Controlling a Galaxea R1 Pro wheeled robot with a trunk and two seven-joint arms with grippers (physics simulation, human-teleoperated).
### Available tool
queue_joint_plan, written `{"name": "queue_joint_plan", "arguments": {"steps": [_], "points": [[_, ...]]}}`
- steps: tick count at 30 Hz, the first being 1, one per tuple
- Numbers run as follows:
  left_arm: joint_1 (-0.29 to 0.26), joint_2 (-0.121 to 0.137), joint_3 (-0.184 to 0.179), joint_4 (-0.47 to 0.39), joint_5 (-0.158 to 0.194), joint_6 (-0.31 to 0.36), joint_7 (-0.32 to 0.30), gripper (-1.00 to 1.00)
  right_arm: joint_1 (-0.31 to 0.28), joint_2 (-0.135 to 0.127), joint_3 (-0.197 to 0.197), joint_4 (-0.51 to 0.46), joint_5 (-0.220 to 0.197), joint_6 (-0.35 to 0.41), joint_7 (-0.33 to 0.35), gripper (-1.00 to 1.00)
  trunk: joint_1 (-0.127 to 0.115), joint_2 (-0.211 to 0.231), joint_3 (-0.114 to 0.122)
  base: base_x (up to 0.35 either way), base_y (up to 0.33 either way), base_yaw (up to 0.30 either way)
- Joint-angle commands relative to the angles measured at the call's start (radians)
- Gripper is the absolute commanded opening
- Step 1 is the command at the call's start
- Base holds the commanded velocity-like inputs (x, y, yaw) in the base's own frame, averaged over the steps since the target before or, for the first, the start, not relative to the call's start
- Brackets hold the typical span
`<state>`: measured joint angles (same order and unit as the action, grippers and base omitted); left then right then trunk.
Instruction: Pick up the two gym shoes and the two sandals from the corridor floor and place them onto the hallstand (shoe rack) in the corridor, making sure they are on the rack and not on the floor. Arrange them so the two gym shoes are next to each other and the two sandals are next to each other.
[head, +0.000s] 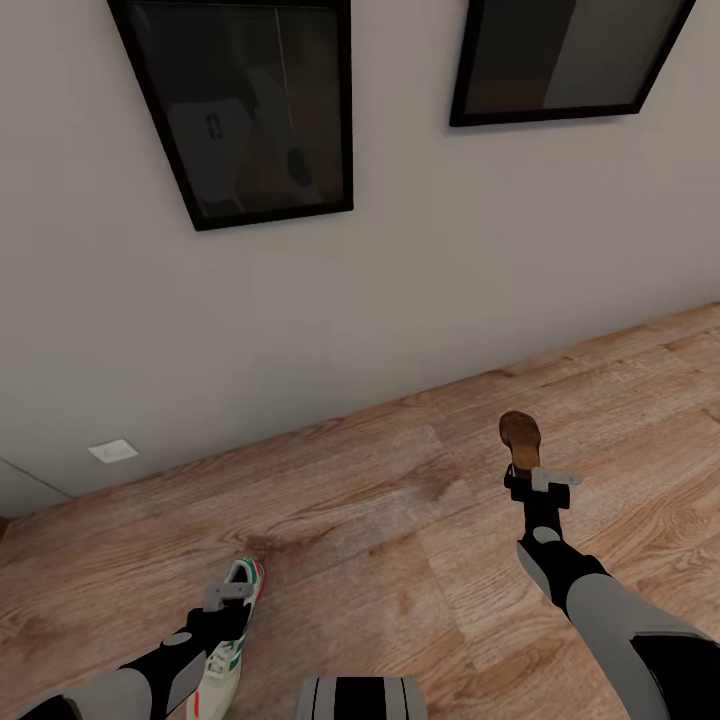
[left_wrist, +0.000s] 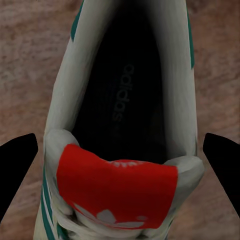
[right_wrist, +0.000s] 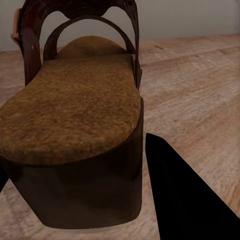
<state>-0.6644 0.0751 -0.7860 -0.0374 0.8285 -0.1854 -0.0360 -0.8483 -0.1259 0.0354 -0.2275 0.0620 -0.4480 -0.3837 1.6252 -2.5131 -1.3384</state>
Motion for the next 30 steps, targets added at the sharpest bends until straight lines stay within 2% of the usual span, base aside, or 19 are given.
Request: {"name": "queue_joint_plan", "arguments": {"steps": [1, 6, 15, 30], "points": [[0.0, 0.0, 0.0, 0.001, 0.0, 0.0, 0.001, -1.0, 0.0, 0.0, 0.0, 0.0, -0.002, -0.001, 0.001, -1.0, 0.0, 0.0, 0.0, 0.0, 0.0, 0.0], [0.0, 0.0, -0.001, 0.001, 0.0, 0.0, 0.001, -1.0, 0.0, 0.0, 0.0, 0.0, -0.002, -0.005, 0.002, -1.0, 0.0, 0.0, 0.0, 0.0, 0.0, 0.0], [0.0, 0.0, -0.001, 0.001, 0.0, 0.0, 0.001, -1.0, 0.0, 0.0, -0.002, 0.002, -0.002, -0.076, 0.002, -1.0, 0.0, 0.0, 0.008, 0.0, 0.0, -0.09], [0.0, 0.0, -0.001, 0.001, 0.0, 0.0, 0.001, -1.0, 0.0, 0.0, -0.002, 0.002, -0.002, -0.089, 0.002, -1.0, 0.0, 0.0, 0.027, 0.0, 0.0, -0.152]]}}
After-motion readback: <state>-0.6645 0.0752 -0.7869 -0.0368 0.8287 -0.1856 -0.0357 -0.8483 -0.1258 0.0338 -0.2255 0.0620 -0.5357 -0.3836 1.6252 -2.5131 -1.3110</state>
